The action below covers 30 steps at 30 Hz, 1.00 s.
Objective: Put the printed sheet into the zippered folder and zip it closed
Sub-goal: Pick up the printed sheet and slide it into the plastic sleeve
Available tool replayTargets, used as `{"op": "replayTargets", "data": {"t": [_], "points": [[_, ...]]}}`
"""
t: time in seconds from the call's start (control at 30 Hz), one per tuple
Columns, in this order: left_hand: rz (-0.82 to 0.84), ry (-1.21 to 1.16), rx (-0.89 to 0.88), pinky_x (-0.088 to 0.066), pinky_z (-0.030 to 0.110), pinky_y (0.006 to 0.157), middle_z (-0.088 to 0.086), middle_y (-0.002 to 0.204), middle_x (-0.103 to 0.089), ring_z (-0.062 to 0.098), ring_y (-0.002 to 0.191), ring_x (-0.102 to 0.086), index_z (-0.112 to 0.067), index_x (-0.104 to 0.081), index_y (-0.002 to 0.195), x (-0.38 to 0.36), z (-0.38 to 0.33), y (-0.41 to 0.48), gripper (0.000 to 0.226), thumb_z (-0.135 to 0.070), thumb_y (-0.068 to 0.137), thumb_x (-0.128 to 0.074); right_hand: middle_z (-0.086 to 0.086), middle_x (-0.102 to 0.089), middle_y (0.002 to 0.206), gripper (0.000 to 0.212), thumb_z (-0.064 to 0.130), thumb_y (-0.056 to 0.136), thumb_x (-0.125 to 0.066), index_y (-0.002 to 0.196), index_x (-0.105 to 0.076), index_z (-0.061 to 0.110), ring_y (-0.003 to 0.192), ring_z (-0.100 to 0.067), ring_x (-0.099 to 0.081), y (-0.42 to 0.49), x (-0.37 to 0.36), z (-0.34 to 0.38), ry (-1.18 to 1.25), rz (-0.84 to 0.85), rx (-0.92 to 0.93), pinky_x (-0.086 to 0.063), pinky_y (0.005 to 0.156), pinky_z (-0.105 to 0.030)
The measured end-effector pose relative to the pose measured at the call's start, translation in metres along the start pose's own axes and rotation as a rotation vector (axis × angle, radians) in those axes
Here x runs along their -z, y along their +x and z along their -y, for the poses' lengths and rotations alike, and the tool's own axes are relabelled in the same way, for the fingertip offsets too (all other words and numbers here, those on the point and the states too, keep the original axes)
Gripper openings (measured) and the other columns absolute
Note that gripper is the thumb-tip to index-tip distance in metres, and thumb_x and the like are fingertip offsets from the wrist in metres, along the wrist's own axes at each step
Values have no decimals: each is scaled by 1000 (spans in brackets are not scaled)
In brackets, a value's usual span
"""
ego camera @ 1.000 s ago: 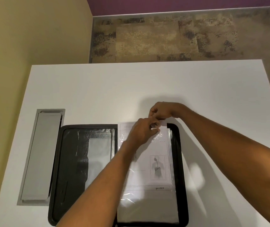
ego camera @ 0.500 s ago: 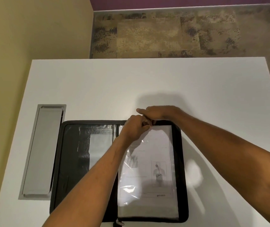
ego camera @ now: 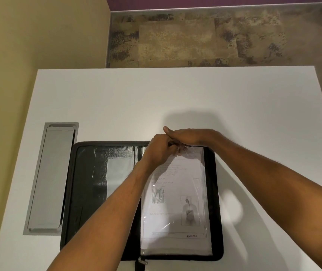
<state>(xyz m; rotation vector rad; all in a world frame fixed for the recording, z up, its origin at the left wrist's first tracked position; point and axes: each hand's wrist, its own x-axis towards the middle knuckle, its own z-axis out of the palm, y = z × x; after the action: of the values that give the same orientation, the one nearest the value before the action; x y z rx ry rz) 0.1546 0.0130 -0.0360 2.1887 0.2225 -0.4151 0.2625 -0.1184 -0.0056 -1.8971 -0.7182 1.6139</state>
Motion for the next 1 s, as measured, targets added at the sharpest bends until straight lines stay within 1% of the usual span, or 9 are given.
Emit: {"op": "replayTargets", "data": {"t": [0.1,0.27,0.33,0.47,0.6,0.7,0.77,0.83,1.0], "points": [[-21,8,8,-54,39,63,-1,67,-72,15,63,-66,-16,-72,72,0,-1,-2,18,-12,80,-56,18,-74,73,74,66,103,-7,80,-70,34,70,-1,-68,-1,-3,-1,-2,-29,20,-46,75,-22],[-25,15,26,-47,38,57,2,67,-69,19,61,-62,-13,-69,74,0,-2,-3,13,-13,81,-58,31,-67,67,64,64,104,-9,74,-63,46,69,8,-63,-8,-7,0,-30,-88,21,-42,82,-25],[-30,19,33,-39,30,54,-2,59,-62,12,54,-53,-18,-63,66,1,-5,-4,18,-9,81,-59,33,-67,68,63,63,105,-9,77,-62,44,68,13,-62,-11,-9,-1,-42,-100,16,-42,83,-25],[-10,7,31,-48,33,56,-3,60,-67,13,56,-62,-21,-67,64,1,-3,-5,20,-9,79,-59,5,-77,92,77,78,96,-7,99,-71,34,93,-19,-73,-8,-14,-5,-67,-90,-2,-53,96,-36],[-20,5,30,-48,30,57,-6,59,-66,7,54,-58,-26,-65,62,0,-6,-6,26,-8,79,-58,10,-77,87,72,83,90,-8,96,-67,43,92,-18,-73,-14,-15,-4,-34,-85,-14,-54,88,-32],[-64,-6,9,-50,32,59,-6,61,-67,11,57,-60,-24,-65,65,-2,-10,-8,24,-8,82,-59,19,-76,87,54,71,100,-23,99,-65,37,89,-7,-71,-23,-11,-12,-14,-101,-6,-53,85,-27],[-82,-12,-7,-56,34,64,-8,69,-72,11,66,-68,-23,-73,76,-3,-6,-7,17,-14,86,-63,11,-73,87,38,63,97,-53,107,-63,28,87,-9,-67,-27,-5,-29,-135,-212,-9,-51,83,-33],[-83,-36,-4,-60,37,73,-11,77,-75,8,74,-71,-23,-78,87,-5,-3,-7,11,-19,90,-69,8,-64,82,27,36,89,-76,109,-63,23,78,-14,-59,-30,-1,-48,-263,-269,-22,-47,74,-36],[-236,134,-87,-51,36,93,-4,111,-74,15,104,-63,-21,-74,115,-5,-3,-25,23,-25,93,-74,13,-58,77,21,18,82,-81,97,-66,20,76,-18,-57,-37,-16,-68,-476,-486,-46,-37,67,-31]]}}
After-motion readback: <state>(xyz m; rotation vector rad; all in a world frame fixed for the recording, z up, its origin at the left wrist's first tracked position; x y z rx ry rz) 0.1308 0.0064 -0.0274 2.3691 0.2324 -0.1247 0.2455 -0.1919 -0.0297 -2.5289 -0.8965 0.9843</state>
